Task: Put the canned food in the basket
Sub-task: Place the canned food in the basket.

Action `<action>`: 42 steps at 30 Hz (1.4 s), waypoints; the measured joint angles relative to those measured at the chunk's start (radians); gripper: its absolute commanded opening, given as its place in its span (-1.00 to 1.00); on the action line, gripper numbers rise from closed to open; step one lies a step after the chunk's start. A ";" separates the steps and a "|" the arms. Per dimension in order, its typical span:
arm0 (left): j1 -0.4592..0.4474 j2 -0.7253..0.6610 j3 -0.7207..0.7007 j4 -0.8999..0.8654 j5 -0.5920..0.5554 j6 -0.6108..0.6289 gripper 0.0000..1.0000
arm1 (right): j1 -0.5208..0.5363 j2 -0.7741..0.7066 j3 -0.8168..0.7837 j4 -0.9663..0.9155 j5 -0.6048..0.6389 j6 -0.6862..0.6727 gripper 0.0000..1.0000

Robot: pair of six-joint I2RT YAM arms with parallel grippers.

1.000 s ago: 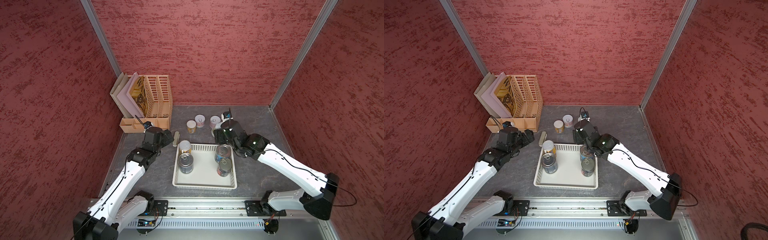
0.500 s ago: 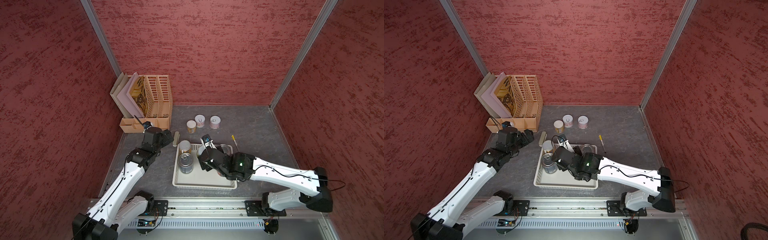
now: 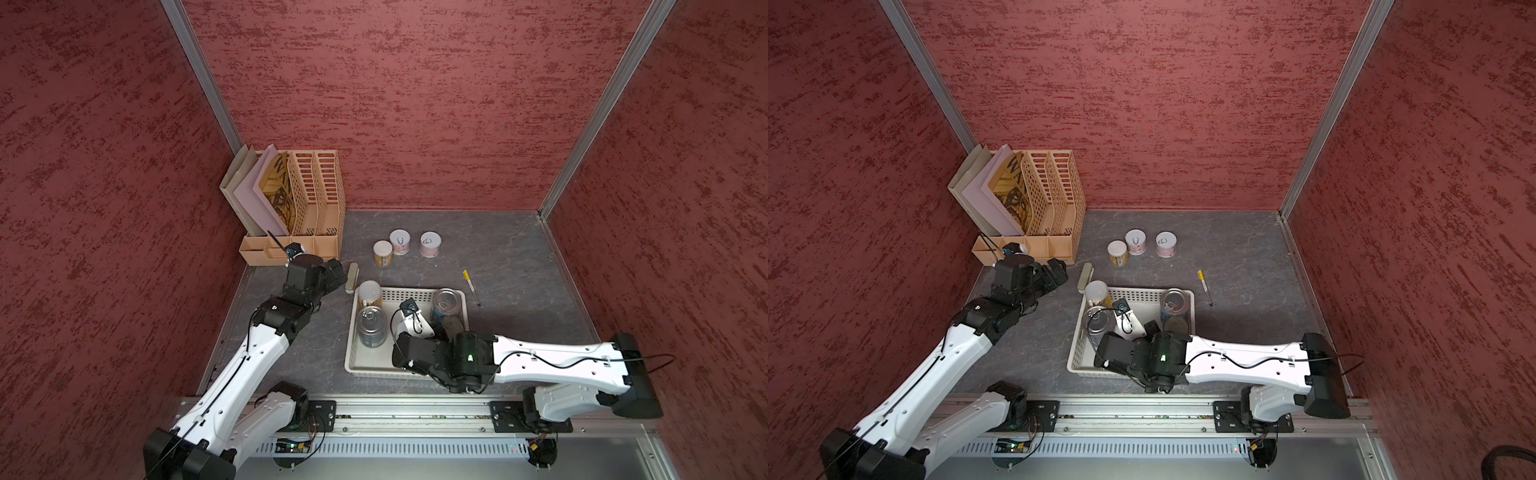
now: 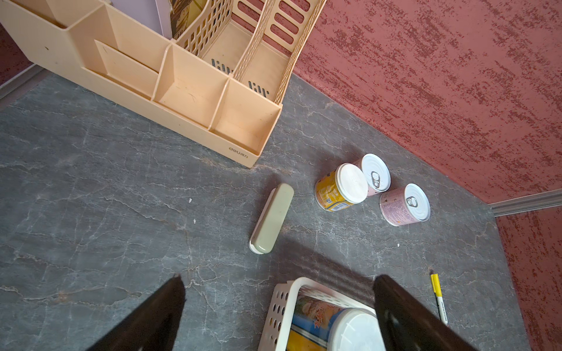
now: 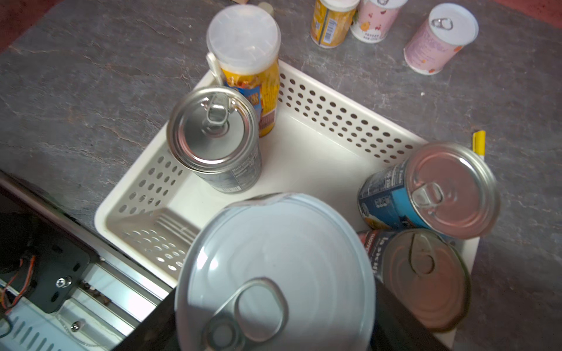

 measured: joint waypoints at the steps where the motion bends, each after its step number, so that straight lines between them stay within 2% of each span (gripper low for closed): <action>1: 0.000 0.000 0.000 0.000 0.000 0.000 0.99 | 0.001 0.005 -0.005 -0.006 0.000 0.014 -0.11; 7: 0.000 0.000 0.000 0.000 0.000 0.000 1.00 | 0.029 0.036 -0.031 -0.026 -0.012 0.097 -0.12; 23: 0.000 -0.006 0.000 0.000 0.000 0.000 0.99 | 0.037 0.007 -0.253 -0.023 -0.055 0.340 -0.12; 42: 0.000 -0.006 0.000 0.000 -0.004 0.000 0.99 | 0.037 -0.049 -0.375 -0.066 -0.025 0.500 -0.07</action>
